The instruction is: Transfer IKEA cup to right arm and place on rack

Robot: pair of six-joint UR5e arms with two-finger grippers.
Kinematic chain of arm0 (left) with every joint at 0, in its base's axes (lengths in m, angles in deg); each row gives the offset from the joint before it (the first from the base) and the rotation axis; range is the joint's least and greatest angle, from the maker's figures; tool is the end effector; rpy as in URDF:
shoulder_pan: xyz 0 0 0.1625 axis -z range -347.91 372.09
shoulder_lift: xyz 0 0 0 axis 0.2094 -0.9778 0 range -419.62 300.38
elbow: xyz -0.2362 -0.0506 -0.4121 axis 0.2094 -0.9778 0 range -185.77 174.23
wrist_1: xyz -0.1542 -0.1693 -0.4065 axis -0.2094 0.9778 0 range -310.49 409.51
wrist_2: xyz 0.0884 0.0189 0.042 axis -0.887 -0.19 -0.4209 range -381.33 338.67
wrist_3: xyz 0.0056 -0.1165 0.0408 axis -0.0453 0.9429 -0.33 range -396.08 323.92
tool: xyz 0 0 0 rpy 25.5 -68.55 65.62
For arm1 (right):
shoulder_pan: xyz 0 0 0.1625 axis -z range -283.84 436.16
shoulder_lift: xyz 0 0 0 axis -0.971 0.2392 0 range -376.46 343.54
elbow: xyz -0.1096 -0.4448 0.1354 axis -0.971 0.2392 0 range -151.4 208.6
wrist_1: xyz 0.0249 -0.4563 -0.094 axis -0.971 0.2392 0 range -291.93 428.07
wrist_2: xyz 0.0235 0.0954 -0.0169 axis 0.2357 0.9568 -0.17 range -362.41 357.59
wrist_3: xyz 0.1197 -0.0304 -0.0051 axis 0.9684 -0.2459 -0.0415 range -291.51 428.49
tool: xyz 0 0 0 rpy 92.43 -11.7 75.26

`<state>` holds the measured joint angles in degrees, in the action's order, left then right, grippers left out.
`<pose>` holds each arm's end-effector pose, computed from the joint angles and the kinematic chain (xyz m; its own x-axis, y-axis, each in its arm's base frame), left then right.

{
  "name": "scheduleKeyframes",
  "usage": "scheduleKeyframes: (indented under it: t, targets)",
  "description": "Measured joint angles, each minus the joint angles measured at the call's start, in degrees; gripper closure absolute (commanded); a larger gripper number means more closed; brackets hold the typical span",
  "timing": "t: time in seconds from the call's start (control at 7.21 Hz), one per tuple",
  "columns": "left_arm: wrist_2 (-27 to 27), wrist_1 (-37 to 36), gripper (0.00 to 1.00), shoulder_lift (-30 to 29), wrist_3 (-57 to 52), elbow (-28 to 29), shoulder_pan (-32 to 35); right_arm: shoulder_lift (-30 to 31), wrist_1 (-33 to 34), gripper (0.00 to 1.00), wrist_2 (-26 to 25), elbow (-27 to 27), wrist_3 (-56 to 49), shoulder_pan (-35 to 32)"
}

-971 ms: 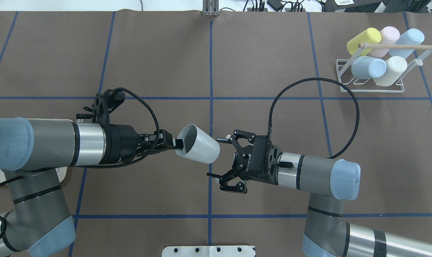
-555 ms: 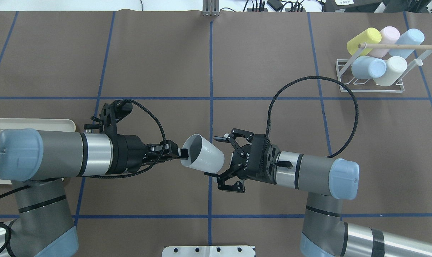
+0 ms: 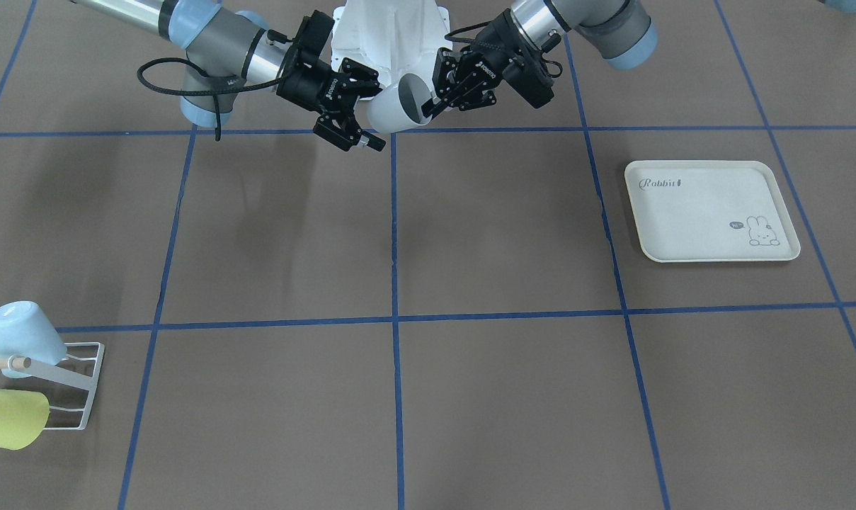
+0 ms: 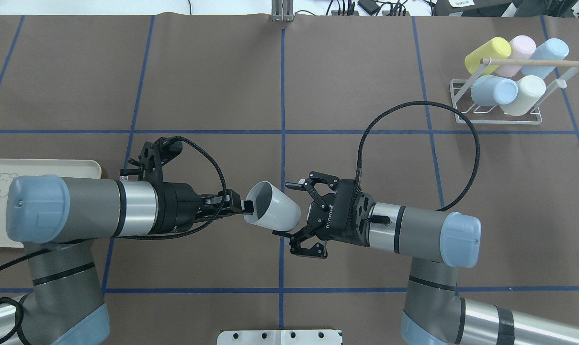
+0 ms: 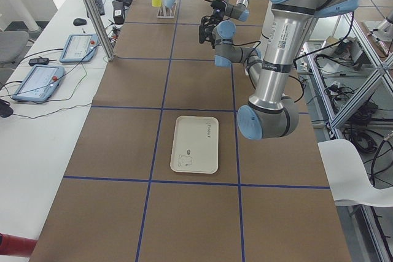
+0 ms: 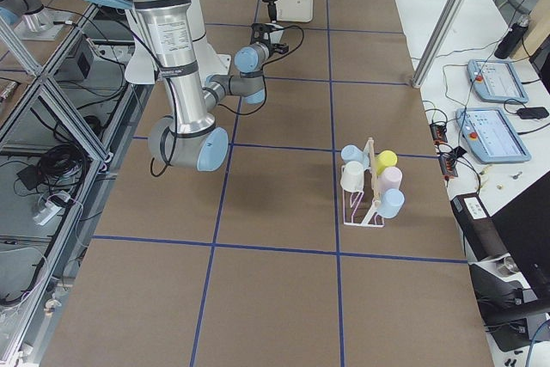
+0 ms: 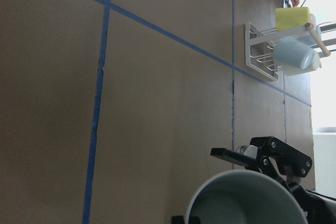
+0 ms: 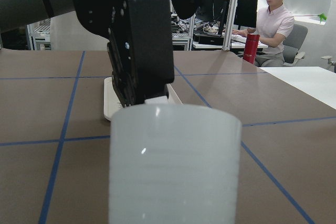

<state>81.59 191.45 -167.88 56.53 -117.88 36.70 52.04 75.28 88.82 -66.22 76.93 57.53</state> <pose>0.5075 -0.3487 0.2220 -0.0460 -0.0277 -0.9986 0.2009 0.9789 -0.0364 -0.5835 -0.3346 0.2741 0.2514 -0.9589 0.1317 -0.3510 0.0365 0.9357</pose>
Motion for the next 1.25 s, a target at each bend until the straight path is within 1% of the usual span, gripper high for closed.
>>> scheduleKeyframes:
  t: [0.14,0.28,0.42,0.55,0.69,0.83,0.97,1.25]
  targets:
    - [0.00,0.00,1.00,-0.11,-0.04,0.09,0.00,-0.02,0.00,0.02,0.00,-0.01,0.00,0.00]
    - [0.01,0.00,1.00,-0.28,-0.05,0.15,0.00,-0.04,0.02,0.12,0.00,0.00,-0.02,0.00]
    - [0.05,0.00,1.00,-0.39,-0.06,0.19,0.00,-0.02,0.08,0.34,0.09,0.01,-0.06,0.00]
    - [0.07,0.00,1.00,-0.43,-0.06,0.22,0.00,0.06,0.25,0.46,0.29,0.01,-0.06,0.00]
    - [0.06,0.00,0.65,-0.45,-0.06,0.22,0.00,0.21,0.48,0.56,0.45,0.00,-0.03,0.03]
    - [0.10,0.01,0.01,-0.46,-0.08,0.21,0.01,0.38,0.56,0.59,0.51,-0.01,-0.01,0.05]
    - [0.06,0.00,0.00,-0.45,-0.16,0.17,0.03,0.56,0.60,0.61,0.57,-0.03,0.00,0.05]
    - [0.00,0.00,0.00,-0.36,-0.32,0.06,0.37,0.86,0.66,0.61,0.59,-0.04,0.00,0.10]
